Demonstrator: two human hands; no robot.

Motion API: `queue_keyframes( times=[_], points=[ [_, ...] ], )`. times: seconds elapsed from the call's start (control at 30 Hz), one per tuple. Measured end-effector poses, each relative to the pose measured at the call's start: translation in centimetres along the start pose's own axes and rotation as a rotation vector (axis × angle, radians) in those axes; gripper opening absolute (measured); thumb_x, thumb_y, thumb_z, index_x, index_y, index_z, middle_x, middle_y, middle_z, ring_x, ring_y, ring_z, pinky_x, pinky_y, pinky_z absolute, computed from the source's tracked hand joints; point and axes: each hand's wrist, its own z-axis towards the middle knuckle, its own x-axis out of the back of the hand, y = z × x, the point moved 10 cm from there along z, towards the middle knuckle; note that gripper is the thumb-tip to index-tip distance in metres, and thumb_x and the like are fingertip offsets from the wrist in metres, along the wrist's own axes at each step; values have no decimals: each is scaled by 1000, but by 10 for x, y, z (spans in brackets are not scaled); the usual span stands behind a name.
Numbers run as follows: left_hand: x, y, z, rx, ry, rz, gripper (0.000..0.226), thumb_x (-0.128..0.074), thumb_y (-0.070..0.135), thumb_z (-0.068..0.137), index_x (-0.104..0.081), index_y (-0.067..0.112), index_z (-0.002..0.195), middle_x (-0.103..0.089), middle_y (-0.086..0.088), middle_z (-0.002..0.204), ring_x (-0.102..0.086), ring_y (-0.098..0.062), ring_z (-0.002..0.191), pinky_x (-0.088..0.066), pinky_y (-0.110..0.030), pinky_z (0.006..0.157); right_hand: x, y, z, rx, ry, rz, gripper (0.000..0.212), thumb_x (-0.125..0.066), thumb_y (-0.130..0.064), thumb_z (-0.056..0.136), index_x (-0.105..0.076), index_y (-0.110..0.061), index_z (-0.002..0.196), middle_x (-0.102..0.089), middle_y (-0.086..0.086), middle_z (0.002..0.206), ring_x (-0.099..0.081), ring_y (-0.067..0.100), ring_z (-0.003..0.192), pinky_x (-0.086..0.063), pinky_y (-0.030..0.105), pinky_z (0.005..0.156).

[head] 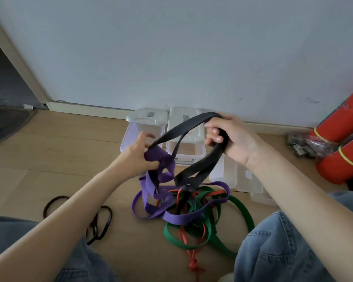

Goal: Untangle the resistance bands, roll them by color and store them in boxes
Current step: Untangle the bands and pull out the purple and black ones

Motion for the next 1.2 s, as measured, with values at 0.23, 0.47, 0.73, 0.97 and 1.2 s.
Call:
queue_keyframes(
  times=[0.23, 0.47, 0.73, 0.97, 1.2],
  points=[
    [13, -6, 0, 109, -71, -167, 16, -65, 7, 80, -59, 22, 84, -63, -2, 75, -59, -10, 65, -49, -20, 59, -4, 12, -3, -151, -133, -67, 21, -68, -11, 71, -60, -11, 90, -51, -2, 60, -28, 4, 35, -35, 17, 40],
    [11, 31, -15, -1, -356, -368, 55, -82, 27, 60, -54, 26, 107, -71, 6, 86, -66, -7, 76, -50, -15, 64, 29, 4, 3, -149, 102, -59, 21, -71, -34, 76, -60, -18, 68, -43, -2, 53, -23, 5, 30, -29, 17, 35],
    [33, 31, -12, -104, -113, 152, 48, -67, 6, 75, -46, 23, 115, -59, 8, 88, -58, -3, 70, -45, -9, 58, 46, 16, 5, -170, 168, -426, 34, -67, -42, 81, -61, -10, 70, -35, -7, 42, -26, 7, 31, -30, 18, 36],
    [73, 62, -15, -268, 67, -533, 29, -65, 6, 82, -65, 33, 93, -66, 7, 86, -61, -8, 82, -52, -20, 78, 37, 54, 1, -298, -44, -1097, 44, -68, -55, 74, -59, -13, 81, -56, -4, 54, -61, 15, 51, -52, 25, 54],
    [62, 66, -15, -182, 14, -722, 18, -56, 25, 86, -62, 15, 100, -72, 1, 94, -65, -20, 98, -53, -35, 84, -13, 47, -5, -56, -348, -1126, 65, -80, -26, 71, -49, -28, 128, -53, -10, 127, -45, 8, 119, -41, 19, 96]
  ],
)
